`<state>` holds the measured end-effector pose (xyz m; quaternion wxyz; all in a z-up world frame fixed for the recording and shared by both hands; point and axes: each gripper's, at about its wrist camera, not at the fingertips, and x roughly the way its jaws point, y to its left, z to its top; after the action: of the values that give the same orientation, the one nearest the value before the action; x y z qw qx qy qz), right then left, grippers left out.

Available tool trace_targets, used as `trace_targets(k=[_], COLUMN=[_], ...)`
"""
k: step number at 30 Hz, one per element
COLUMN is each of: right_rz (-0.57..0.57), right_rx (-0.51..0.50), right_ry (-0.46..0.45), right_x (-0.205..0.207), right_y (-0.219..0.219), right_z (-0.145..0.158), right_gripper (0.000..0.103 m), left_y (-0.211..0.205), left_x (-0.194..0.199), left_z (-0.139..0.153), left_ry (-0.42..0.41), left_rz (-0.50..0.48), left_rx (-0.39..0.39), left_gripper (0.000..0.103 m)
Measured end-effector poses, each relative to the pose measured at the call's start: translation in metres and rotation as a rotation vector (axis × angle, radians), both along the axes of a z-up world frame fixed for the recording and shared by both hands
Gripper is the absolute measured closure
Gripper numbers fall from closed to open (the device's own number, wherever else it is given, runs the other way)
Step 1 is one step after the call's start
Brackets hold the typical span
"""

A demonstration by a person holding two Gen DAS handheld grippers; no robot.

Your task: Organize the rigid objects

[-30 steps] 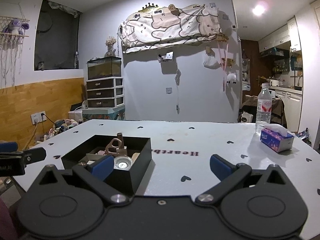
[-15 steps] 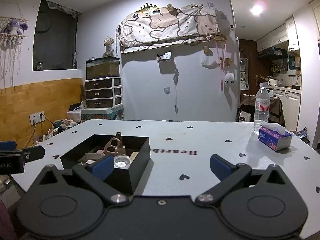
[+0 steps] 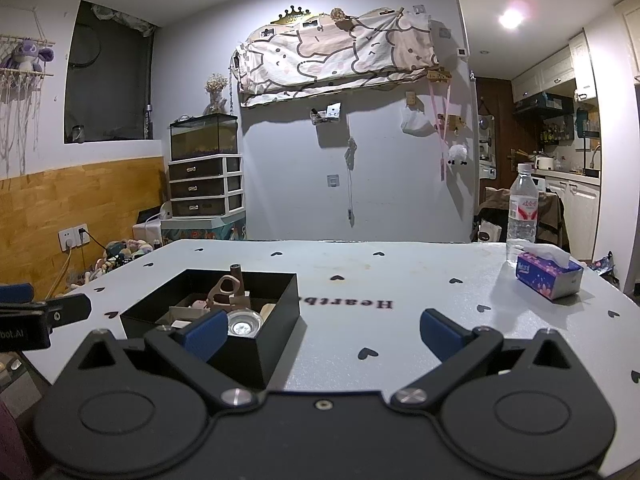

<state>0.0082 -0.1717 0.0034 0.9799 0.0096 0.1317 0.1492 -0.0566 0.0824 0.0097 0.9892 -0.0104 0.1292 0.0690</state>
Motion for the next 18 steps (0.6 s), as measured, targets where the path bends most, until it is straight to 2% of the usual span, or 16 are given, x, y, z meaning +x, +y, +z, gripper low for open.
trace_targets(k=[18], right_rz=[-0.004], right_rx=[0.002], right_ry=[0.004], right_x=[-0.0006], right_y=[-0.0010], right_z=[-0.0002], right_gripper=[0.000], left_y=[-0.0019], left_x=[0.0005], left_z=[-0.0016], left_ry=[-0.001], left_rz=[-0.004], left_rx=[0.002], left_gripper=[0.000])
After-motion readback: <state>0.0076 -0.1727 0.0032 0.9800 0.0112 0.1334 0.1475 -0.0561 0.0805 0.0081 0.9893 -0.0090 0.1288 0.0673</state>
